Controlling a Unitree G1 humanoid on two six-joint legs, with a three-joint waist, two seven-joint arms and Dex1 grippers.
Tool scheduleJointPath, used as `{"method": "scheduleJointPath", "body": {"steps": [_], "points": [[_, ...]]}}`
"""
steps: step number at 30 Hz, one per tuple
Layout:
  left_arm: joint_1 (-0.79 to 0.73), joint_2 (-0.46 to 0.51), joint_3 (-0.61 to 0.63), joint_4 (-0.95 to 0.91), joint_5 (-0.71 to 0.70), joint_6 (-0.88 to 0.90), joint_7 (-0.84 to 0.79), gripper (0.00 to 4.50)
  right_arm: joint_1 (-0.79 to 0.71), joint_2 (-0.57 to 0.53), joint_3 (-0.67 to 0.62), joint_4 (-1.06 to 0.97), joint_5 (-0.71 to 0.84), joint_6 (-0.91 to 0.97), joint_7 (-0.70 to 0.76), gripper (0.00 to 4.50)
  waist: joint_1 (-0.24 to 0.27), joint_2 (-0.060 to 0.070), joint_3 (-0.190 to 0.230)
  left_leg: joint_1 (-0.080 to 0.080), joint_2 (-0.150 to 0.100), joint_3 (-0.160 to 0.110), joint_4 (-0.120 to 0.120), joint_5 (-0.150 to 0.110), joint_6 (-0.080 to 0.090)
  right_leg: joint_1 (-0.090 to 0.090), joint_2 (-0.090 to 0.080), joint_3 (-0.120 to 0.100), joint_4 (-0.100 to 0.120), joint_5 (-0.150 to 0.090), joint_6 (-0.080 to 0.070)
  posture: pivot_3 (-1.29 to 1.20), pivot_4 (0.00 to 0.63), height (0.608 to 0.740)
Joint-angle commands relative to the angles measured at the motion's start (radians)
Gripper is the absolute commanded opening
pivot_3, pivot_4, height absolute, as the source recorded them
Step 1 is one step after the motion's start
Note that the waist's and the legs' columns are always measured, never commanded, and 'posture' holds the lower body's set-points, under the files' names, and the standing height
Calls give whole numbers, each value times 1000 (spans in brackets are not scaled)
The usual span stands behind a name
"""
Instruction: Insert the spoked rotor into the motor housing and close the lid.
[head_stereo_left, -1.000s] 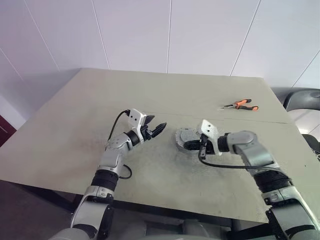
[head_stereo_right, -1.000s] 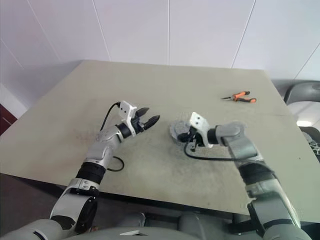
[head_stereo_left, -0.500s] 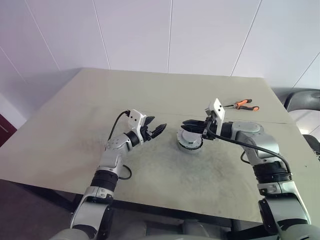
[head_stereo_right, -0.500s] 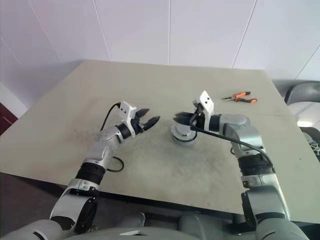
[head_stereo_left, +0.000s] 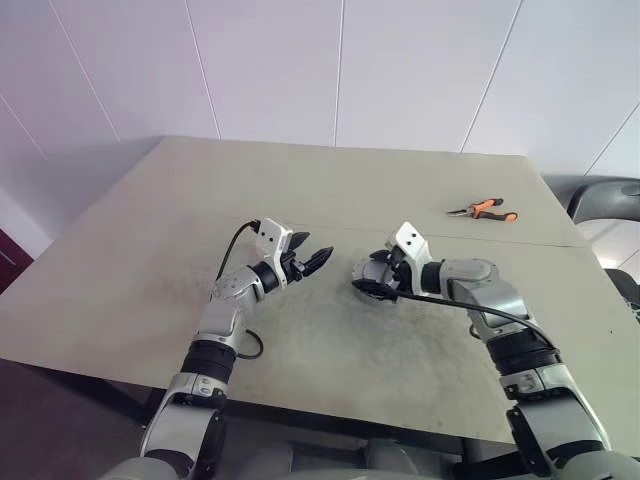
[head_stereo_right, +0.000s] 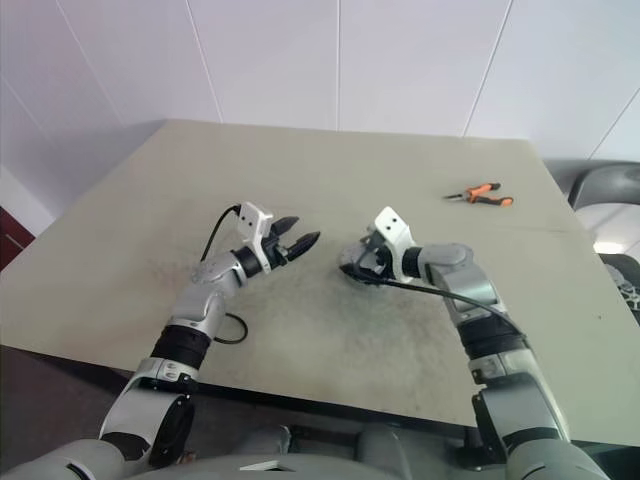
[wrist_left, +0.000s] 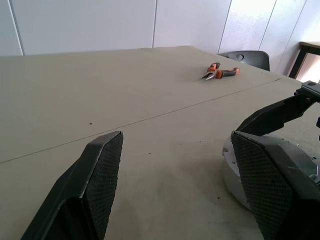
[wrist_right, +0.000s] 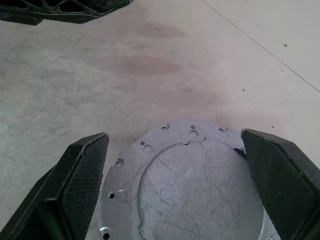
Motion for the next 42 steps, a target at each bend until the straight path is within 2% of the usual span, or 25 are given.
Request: {"method": "scheduleJointPath", "body": {"steps": [1,11,14,17,21,30,42], "points": [[-9,5,3,-40,-6,-8,-2,3667,-31,-2,-34,36,-9,-21,-30,4478,0,0,0,0,0,0,0,0,0,0,0,0,0,0,0,0,0,740],[-11,3,0,-39,-4,-10,-4,3667,-8,-54,18,122,-86,-62,-10,4478,2,0,-1,1,0,0,1,0,0,2,0,0,0,0,0,0,0,740],[-12,4,0,-37,-3,-11,-4,3667,-5,-59,20,120,-76,-69,18,3881,2,0,-1,2,0,0,2,0,0,3,0,0,0,0,0,0,0,740],[-13,5,1,-36,-3,-11,-4,3667,-4,-61,21,107,-64,-54,44,3035,2,1,-1,2,0,0,2,0,0,4,0,0,0,0,0,0,0,740],[-14,5,1,-36,-3,-10,-3,3667,16,-46,-7,18,35,41,123,3035,3,1,-1,1,0,-1,2,0,0,2,0,-1,0,0,0,0,0,740],[-13,-2,44,-74,-93,62,-37,3667,-27,-24,-109,3,106,65,104,3035,-1,1,-1,-1,0,-1,-2,0,0,-1,0,-1,-1,0,0,0,0,740],[0,10,21,-85,-73,67,-37,3667,-12,-84,-42,61,-4,-66,123,3035,0,1,-1,-1,0,0,-1,0,0,0,0,-1,-1,0,0,0,0,740]]}}
